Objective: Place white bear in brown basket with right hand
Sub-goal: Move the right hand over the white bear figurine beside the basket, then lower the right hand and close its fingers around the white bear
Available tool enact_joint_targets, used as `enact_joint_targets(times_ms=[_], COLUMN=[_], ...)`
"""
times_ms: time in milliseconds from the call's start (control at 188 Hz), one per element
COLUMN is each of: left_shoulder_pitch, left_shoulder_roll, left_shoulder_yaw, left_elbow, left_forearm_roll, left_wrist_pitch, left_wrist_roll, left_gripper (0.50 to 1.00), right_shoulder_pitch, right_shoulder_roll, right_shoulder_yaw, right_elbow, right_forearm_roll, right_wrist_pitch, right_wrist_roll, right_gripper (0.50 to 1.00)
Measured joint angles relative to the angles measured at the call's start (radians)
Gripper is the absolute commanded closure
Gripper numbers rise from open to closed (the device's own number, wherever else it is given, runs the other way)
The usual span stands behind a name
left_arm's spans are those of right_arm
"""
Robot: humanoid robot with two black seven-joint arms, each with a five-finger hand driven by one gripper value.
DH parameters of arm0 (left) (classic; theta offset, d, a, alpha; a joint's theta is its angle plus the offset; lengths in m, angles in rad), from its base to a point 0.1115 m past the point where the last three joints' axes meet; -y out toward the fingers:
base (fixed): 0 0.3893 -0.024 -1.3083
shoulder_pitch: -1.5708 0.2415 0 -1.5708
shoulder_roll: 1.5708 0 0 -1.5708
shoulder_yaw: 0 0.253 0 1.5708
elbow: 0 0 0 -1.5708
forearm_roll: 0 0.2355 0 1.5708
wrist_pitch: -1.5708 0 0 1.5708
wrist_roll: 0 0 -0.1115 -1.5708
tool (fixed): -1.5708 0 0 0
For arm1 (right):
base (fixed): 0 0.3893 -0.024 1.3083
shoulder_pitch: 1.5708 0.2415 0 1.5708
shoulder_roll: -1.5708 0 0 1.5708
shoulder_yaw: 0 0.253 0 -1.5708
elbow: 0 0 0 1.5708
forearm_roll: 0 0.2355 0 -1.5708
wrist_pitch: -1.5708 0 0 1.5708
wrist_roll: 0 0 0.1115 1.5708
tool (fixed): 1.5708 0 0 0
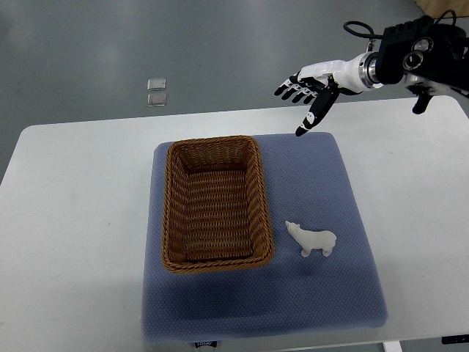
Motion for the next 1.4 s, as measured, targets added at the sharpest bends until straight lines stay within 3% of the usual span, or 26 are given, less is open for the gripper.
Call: enact_joint_targets(times_ms=[235,517,688,1173,1397], left_shoulder_pitch=[-0.005,-0.005,-0.005,-0.005,-0.005], left_shoulder_roll=[0.0,0.0,0.0,0.0,0.0], left_shoulder_yaw=[-0.001,-0.002,-0.002,0.0,0.0], left_elbow=[-0.001,0.006,0.0,0.012,0.012], left_forearm_roll=[0.001,-0.001,-0.001,0.0,-0.001], left_wrist_pitch=[0.0,0.0,0.0,0.001,0.001], left_wrist_roll=[0.0,0.0,0.0,0.0,0.0], left_gripper=[0.5,0.5,0.5,0.5,0.5], right_shoulder_pitch=[0.177,0.198,0.151,-0.018,-0.073], right_shoulder_roll=[-0.012,-0.06,-0.097,-0.11,-0.146], right_shoulder_yaw=[-0.134,-0.228,-0.221,-0.213,-0.214], right_elbow=[0.198,0.315,0.355,0.408,0.452], right_forearm_roll=[0.085,0.199,0.204,0.204,0.199], right_wrist_pitch=[0.124,0.117,0.061,-0.2,-0.262], right_wrist_roll=[-0.044,-0.064,-0.065,-0.063,-0.064], right_gripper=[0.572,0.574,0.576,0.583,0.587])
